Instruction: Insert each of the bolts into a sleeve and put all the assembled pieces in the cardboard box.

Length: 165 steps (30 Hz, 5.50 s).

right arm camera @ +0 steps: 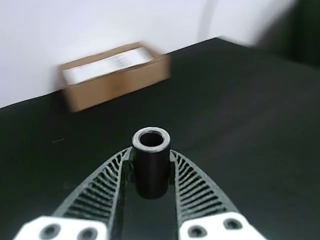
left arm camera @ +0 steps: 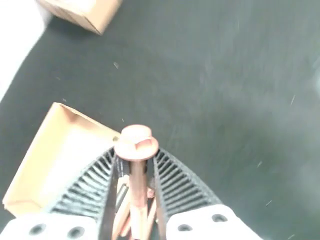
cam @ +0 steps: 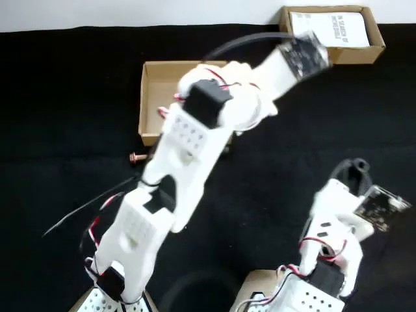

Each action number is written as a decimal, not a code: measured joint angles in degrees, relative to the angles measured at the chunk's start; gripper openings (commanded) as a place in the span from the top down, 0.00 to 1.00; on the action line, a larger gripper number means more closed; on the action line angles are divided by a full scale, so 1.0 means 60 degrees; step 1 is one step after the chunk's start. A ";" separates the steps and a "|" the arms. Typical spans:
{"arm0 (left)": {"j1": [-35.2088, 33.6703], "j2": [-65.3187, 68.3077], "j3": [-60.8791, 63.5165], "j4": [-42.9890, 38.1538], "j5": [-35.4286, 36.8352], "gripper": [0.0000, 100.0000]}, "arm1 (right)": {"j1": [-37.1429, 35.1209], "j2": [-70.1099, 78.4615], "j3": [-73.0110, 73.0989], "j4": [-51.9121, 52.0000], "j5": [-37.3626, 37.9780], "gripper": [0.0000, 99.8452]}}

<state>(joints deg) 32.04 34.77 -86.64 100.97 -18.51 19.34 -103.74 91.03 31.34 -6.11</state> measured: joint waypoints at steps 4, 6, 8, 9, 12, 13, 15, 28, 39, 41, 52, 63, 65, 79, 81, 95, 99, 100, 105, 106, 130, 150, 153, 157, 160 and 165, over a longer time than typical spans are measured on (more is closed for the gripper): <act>-0.0337 -0.1670 0.0674 0.0000 0.0952 0.99 | -0.1451 0.0000 -0.0601 0.0923 -0.0029 0.99; -0.0352 -0.2681 0.1641 0.0000 0.1084 0.99 | -0.2037 -0.0015 -0.0674 0.1245 -0.0029 0.99; -0.0249 -0.3912 0.2930 0.0000 0.1128 0.99 | -0.2476 -0.0015 -0.0674 0.1377 -0.0029 0.99; -0.0220 -0.4557 0.3663 0.0000 0.1143 0.99 | -0.2593 -0.0015 -0.0674 0.1392 -0.0029 0.99; -0.0029 -0.6579 0.6081 0.0000 0.1158 0.99 | -0.2872 -0.0015 -0.0689 0.1407 -0.0029 0.99; 0.0073 -0.7223 0.6901 0.0000 0.1158 0.99 | -0.2960 -0.0015 -0.0689 0.1421 -0.0029 0.99; 0.0337 -0.8352 0.8571 -0.0117 0.1158 0.99 | -0.3194 -0.0015 -0.0659 0.1421 -0.0029 0.99; 0.0498 -1.2996 1.9429 -0.8864 0.1172 0.99 | -0.5187 -0.0015 0.0161 0.0249 -0.0029 0.99; 0.0513 -1.2308 2.1656 -1.3641 0.4322 0.99 | -0.5729 -0.0015 0.0161 0.0234 -0.0029 0.99; 0.0440 -1.1897 2.1407 -1.3641 0.5055 0.99 | -0.5773 -0.0015 0.0161 0.0234 -0.0029 0.99; 0.0410 -1.1487 2.0190 -1.3670 0.5905 0.99 | -0.6227 -0.0015 0.0308 0.0190 -0.0029 0.99; 0.0659 -1.1443 2.0147 -1.3670 0.5934 0.99 | -0.6227 -0.0015 0.0308 0.0176 -0.0029 0.99; 0.0747 -1.1443 2.0147 -1.3670 0.5934 0.99 | -0.6227 -0.0015 0.0308 0.0176 -0.0029 0.99; 0.0762 -1.1179 2.0615 -1.4447 0.5934 0.99 | -0.6227 -0.0015 0.0308 0.0176 -0.0029 0.99; 0.0762 -1.1018 2.0689 -1.4593 0.5934 0.99 | -0.6227 -0.0015 0.0308 0.0176 -0.0029 0.99; 0.0777 -1.0974 2.1143 -1.4681 0.5949 0.99 | -0.6212 -0.0015 0.0322 0.0190 -0.0029 0.99; 0.0967 -1.0974 2.1451 -1.4520 0.5817 0.99 | -0.6227 0.0000 0.0322 0.0190 -0.0029 0.99; 0.1128 -1.0974 2.1465 -1.4403 0.5714 0.99 | -0.6227 0.0000 0.0322 0.0190 -0.0029 0.99; 0.1582 -1.0974 2.1480 -1.4095 0.5597 0.99 | -0.6168 0.0000 0.0322 0.0190 -0.0029 0.99; 0.1582 -1.0974 2.1480 -1.4081 0.5597 0.99 | -0.6168 0.0000 0.0322 0.0190 -0.0029 0.99; 0.1597 -1.1941 2.1612 -1.0447 0.4703 0.79 | -0.5890 0.0000 0.0337 0.0190 0.0396 0.99; -0.1275 -1.7392 2.1538 -0.8396 0.2696 0.99 | -0.5788 0.0806 -0.1612 0.0659 0.0396 0.99; -0.2432 -1.8095 2.1538 -0.7883 0.2696 0.99 | -0.5788 0.2183 -0.2842 0.0659 0.0396 0.99; -0.3473 -1.9062 2.2388 -0.7634 0.2696 0.99 | -0.5788 0.4821 -0.4879 0.0659 0.0396 0.99; -0.4044 -1.9971 2.3531 -0.7619 0.2696 0.99 | -0.5905 0.7136 -0.6579 0.0674 0.0908 0.99; -0.5216 -2.2168 2.5817 -0.7619 0.2696 0.99 | -0.6549 1.0549 -0.9114 0.0747 0.2828 0.99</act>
<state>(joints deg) 0.75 -98.24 68.26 55.25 -2.33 -19.96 -40.44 36.35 35.82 10.86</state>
